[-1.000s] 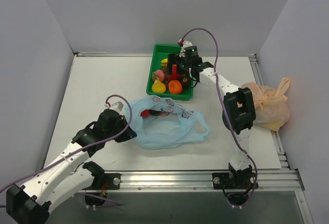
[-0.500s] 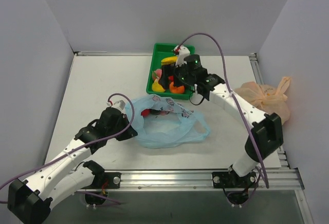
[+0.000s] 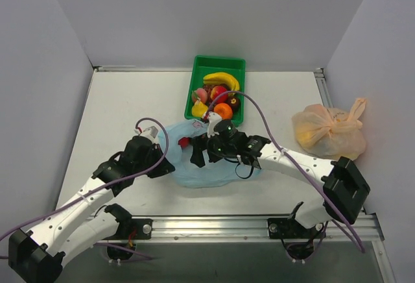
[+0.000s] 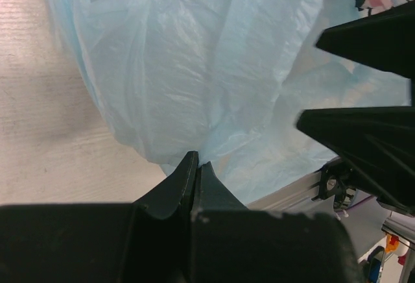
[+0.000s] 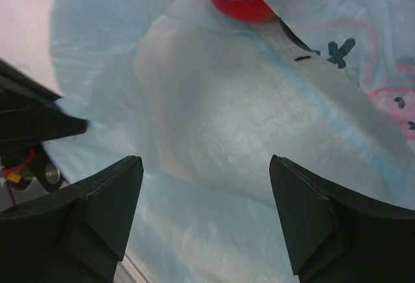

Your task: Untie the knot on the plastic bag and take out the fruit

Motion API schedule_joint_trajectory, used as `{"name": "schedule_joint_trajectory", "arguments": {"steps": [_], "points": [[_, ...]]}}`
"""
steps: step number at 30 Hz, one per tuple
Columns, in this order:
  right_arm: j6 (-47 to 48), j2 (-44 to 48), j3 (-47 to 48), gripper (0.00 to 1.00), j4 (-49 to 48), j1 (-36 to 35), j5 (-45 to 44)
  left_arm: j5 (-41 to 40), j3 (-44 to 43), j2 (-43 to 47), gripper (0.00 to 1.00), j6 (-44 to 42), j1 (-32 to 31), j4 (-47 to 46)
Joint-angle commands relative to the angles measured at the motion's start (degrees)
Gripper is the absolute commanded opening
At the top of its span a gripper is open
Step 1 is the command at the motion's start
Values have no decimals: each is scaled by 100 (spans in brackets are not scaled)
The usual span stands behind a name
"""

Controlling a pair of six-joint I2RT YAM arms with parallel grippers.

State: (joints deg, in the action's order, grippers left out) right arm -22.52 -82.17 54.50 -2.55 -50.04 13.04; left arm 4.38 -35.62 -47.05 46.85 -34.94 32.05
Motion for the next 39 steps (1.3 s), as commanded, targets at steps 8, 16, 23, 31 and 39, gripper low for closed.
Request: {"name": "schedule_joint_trajectory", "arguments": {"steps": [8, 16, 23, 31, 39], "points": [[-332, -730, 8, 77, -1046, 21, -934, -155, -613, 125, 0, 140, -566, 81], [-59, -177, -334, 79, -607, 12, -1286, -930, -665, 556, 80, 228, -576, 644], [-138, 122, -633, 79, -510, 3, -1523, -1483, -1807, 48, 97, -922, -637, 618], [-331, 140, -704, 81, -545, 3, -1541, -2801, -2538, -1533, 97, -2327, -1445, 706], [-577, 123, -941, 81, -791, 21, -1445, -3602, -2468, -2493, 96, -2725, -1463, 443]]}}
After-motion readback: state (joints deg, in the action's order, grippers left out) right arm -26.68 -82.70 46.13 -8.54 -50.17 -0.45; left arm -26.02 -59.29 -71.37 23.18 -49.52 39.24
